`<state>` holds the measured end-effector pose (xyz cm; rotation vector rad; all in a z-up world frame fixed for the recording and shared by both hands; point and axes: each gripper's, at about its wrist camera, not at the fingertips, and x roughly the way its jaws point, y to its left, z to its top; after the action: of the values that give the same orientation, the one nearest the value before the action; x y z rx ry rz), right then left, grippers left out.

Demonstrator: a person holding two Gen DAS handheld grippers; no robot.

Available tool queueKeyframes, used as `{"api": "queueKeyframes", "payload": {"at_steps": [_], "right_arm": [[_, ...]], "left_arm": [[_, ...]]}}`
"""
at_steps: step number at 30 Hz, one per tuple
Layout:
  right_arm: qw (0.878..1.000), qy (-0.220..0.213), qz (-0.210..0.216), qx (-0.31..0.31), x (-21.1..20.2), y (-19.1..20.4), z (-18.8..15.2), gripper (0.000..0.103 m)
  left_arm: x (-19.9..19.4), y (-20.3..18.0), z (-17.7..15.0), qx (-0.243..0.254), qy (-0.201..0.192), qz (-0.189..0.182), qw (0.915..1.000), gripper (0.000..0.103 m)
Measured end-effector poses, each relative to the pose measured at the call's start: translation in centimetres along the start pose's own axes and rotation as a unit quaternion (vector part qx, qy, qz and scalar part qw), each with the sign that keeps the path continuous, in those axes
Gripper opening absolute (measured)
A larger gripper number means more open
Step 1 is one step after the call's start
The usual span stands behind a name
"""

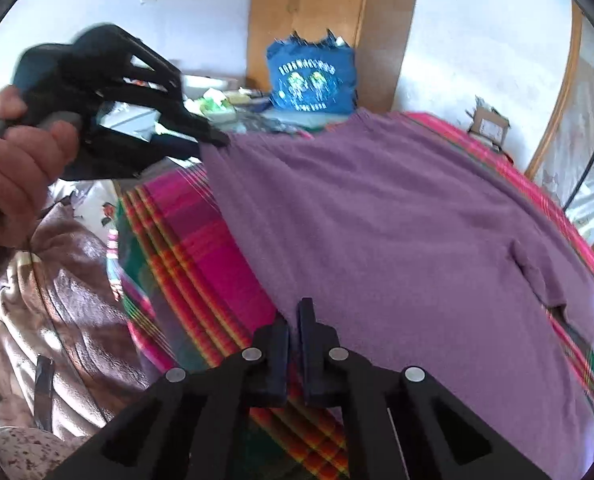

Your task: Fold clothes

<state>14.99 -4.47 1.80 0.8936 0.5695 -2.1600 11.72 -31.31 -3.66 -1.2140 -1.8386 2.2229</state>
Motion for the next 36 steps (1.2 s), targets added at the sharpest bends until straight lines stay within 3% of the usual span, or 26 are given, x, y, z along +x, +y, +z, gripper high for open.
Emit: {"api": "queueKeyframes", "payload": {"at_steps": [5, 16, 23, 26, 29, 31, 36], "right_arm": [[0.999, 0.022, 0.02, 0.021, 1.2, -0.4, -0.4, 0.005], [0.999, 0.025, 0.037, 0.017, 1.8, 0.1, -0.8, 0.005], [0.995, 0.017, 0.085, 0.055, -1.4, -4.3, -1.6, 0.014], [0.994, -0.006, 0.054, 0.09, -4.0, -9.0, -2.8, 0.015], [0.99, -0.018, -0.014, 0.136, -5.9, -14.9, -4.3, 0.016], [0.981, -0.007, -0.079, 0.18, -6.3, -19.5, -5.8, 0.016], [0.963, 0.027, -0.127, 0.235, -6.1, -26.7, -8.6, 0.016]], "left_arm": [[1.0, 1.0, 0.0, -0.01, 0.004, 0.018, 0.9998, 0.01], [1.3, 2.0, 0.1, -0.024, 0.002, 0.034, 0.9991, 0.01], [1.2, 1.9, 0.3, -0.026, -0.002, 0.047, 0.9985, 0.01], [1.2, 1.8, 0.3, -0.028, -0.003, 0.052, 0.9982, 0.01], [1.2, 1.4, 0.2, -0.017, -0.002, 0.062, 0.9979, 0.01], [1.2, 1.1, 0.1, -0.007, -0.003, 0.069, 0.9976, 0.011], [0.1, -2.0, -1.2, 0.039, -0.05, 0.091, 0.9939, 0.014]]}}
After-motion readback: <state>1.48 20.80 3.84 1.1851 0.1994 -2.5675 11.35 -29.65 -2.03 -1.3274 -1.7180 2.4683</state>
